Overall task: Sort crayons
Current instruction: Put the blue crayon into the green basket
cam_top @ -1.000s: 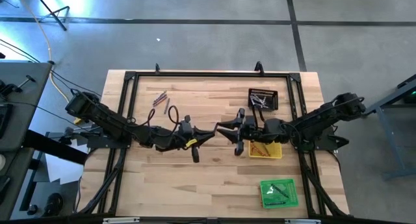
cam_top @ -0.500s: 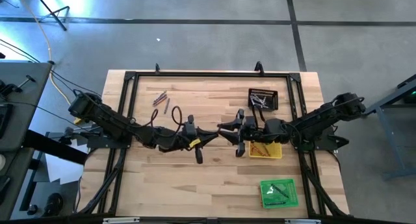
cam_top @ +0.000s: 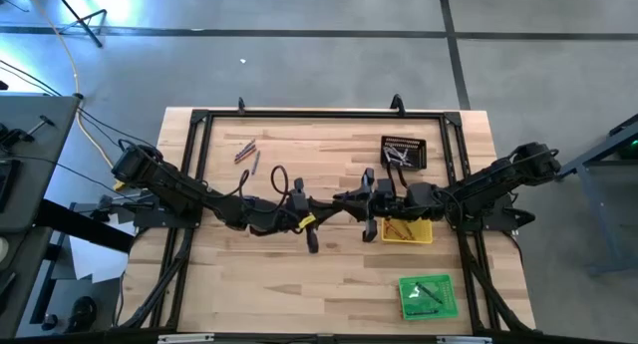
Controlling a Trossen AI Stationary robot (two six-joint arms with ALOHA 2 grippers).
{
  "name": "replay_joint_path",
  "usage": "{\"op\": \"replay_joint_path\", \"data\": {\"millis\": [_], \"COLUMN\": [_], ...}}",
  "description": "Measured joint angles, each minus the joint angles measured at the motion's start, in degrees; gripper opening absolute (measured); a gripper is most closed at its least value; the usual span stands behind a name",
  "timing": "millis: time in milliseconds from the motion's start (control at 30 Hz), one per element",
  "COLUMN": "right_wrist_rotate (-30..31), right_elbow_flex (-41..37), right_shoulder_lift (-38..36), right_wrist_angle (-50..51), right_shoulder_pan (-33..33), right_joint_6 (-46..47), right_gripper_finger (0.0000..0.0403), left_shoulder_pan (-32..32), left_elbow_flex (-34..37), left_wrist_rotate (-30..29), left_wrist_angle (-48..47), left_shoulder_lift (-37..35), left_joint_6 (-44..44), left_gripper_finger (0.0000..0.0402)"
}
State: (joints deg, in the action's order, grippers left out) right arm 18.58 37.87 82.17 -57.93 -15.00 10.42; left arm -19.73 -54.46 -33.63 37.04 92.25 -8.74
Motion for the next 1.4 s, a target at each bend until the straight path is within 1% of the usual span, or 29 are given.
{"op": "replay_joint_path", "data": {"millis": [33, 100, 200, 267, 467, 600, 667, 733, 867, 1000, 1200, 1333, 1400], "right_wrist_rotate": [0.0, 0.0, 0.1, 0.5, 2.9, 7.3, 8.5, 8.5, 7.2, 5.1, 3.4, -0.1, -0.8], "right_elbow_flex": [0.0, 0.0, 0.0, 0.0, 0.0, 0.0, 0.0, 0.0, 0.0, 0.0, 0.0, 0.0, 0.0], "right_shoulder_lift": [0.0, 0.0, 0.0, 0.0, 0.0, -1.7, -4.0, -6.9, -13.6, -18.2, -19.8, -18.1, -16.6], "right_wrist_angle": [0.0, 0.0, 0.0, 0.0, 1.1, 6.2, 11.6, 18.5, 35.0, 49.6, 63.7, 71.0, 72.7], "right_shoulder_pan": [0.0, 0.0, 0.0, 0.0, 0.1, 0.5, 0.9, 1.3, 0.1, -4.4, -16.9, -26.2, -30.8], "right_joint_6": [-0.2, -0.8, 0.0, -0.2, -0.3, -0.4, 0.2, 3.0, 13.7, 28.7, 53.6, 69.8, 78.2], "right_gripper_finger": [0.0031, 0.0013, 0.0016, 0.0009, 0.0005, 0.0005, 0.0004, 0.0003, 0.0003, 0.0003, 0.0003, 0.0003, 0.0003], "left_shoulder_pan": [0.0, 0.0, 0.0, 0.0, -0.1, -0.1, -0.3, -0.5, -1.1, -1.7, -2.4, -2.5, -2.5], "left_elbow_flex": [0.0, 0.0, 0.0, 0.0, 0.0, 0.0, 0.0, 0.0, 0.0, 0.0, 0.0, 0.0, 0.0], "left_wrist_rotate": [-0.2, -0.2, -0.5, -1.2, -4.0, -4.2, -4.2, -4.2, -4.3, -4.4, -4.5, -4.6, -4.6], "left_wrist_angle": [0.0, -0.2, -0.3, -0.3, -1.6, -3.2, -3.4, -3.5, -5.3, -6.5, -8.1, -10.4, -11.3], "left_shoulder_lift": [0.0, 0.0, 0.0, 0.0, -0.1, -0.1, -0.1, -0.1, -0.3, -0.4, -0.4, -0.4, -0.4], "left_joint_6": [0.0, 0.0, 0.0, 0.0, 0.0, 0.0, 0.0, 0.0, 0.0, -0.1, -1.4, -1.8, -2.7], "left_gripper_finger": [0.0000, 0.0000, 0.0001, 0.0007, 0.0053, 0.0089, 0.0102, 0.0110, 0.0111, 0.0106, 0.0104, 0.0104, 0.0104]}}
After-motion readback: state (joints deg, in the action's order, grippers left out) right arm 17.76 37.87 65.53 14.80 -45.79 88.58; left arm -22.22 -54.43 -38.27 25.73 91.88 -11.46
